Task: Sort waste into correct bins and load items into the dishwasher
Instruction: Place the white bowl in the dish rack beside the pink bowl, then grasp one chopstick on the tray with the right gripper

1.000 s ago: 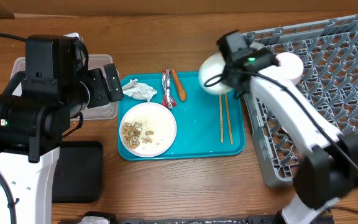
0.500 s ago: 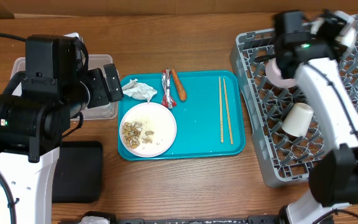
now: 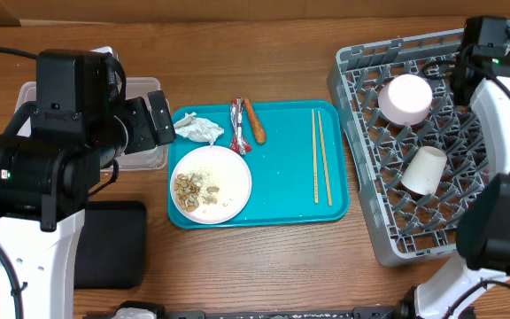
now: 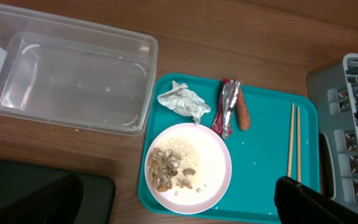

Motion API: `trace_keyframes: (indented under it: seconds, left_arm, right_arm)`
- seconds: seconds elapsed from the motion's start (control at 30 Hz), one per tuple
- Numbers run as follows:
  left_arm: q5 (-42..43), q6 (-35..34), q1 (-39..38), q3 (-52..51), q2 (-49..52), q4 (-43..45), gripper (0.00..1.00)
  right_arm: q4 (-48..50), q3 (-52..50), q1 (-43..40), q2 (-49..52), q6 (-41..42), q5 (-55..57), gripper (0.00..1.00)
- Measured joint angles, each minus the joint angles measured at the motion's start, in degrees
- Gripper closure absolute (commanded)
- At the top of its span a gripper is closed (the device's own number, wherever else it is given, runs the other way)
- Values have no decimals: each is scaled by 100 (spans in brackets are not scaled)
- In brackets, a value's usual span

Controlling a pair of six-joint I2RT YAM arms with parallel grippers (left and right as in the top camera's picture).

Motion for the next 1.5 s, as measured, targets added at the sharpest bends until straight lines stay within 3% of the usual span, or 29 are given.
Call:
trace_keyframes:
  seconds: [0.23,0.6,0.73,0.77,0.87,0.93,1.23,1.43,1.5]
  left_arm:
    - [0,0,0,0,0,0,0]
    - [2,0,0,0,0,0,0]
    - [0,0,0,0,0,0,0]
    - [2,0,0,0,0,0,0]
    - [2,0,0,0,0,0,0]
    - [2,0,0,0,0,0,0]
    - [2,0,0,0,0,-2,0]
    - [0,0,0,0,0,0,0]
    - [2,0,0,0,0,0,0]
  right_arm:
    - [2,-2,0,800,-256,520,96]
    - [-13,0,155,826,-317,680,96]
    - [-35,0,402,826,-321,769,86]
    - [-46,0,503,826,-332,765,78]
    - [-17,0,813,826,-437,623,38]
    - [-13,0,1040,835,-516,546,23]
    - [-195,-2,1637,664,-649,503,21]
    - [-752,-2,2280,-579,-667,-389,21]
    - [-938,9,2542,-1115,-664,-1049,25]
